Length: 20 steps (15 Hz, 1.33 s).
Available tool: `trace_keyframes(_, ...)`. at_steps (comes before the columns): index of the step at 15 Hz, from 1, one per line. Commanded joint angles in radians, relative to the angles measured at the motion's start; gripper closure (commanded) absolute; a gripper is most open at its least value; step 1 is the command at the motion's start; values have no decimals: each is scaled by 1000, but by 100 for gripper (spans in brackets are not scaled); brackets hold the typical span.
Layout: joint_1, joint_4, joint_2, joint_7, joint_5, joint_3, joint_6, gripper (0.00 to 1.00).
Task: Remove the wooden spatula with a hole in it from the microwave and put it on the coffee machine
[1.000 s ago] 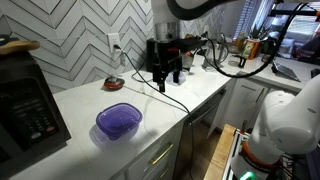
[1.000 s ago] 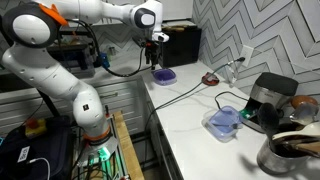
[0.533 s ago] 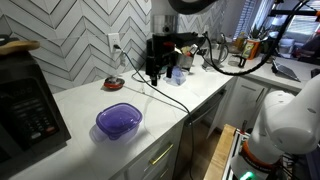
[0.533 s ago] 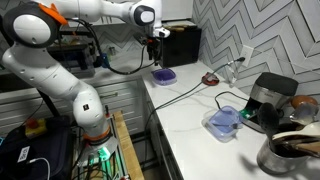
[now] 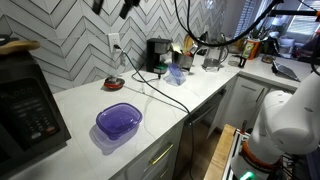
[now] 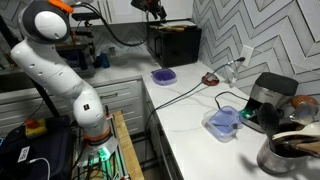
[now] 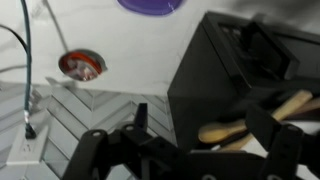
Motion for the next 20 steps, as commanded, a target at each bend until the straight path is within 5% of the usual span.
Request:
trace_keyframes(1,15,241,200,65,-106,79,139,0)
trace_keyframes(2,24,112,84,35,-63,31,100,0)
trace_keyframes(10,43,246,209,53,-100,50,137,0)
trace_keyframes(17,133,661,572,10,-272,108,-132,0)
trace_keyframes(20,203,811,707,-10,-332,116,-121,0)
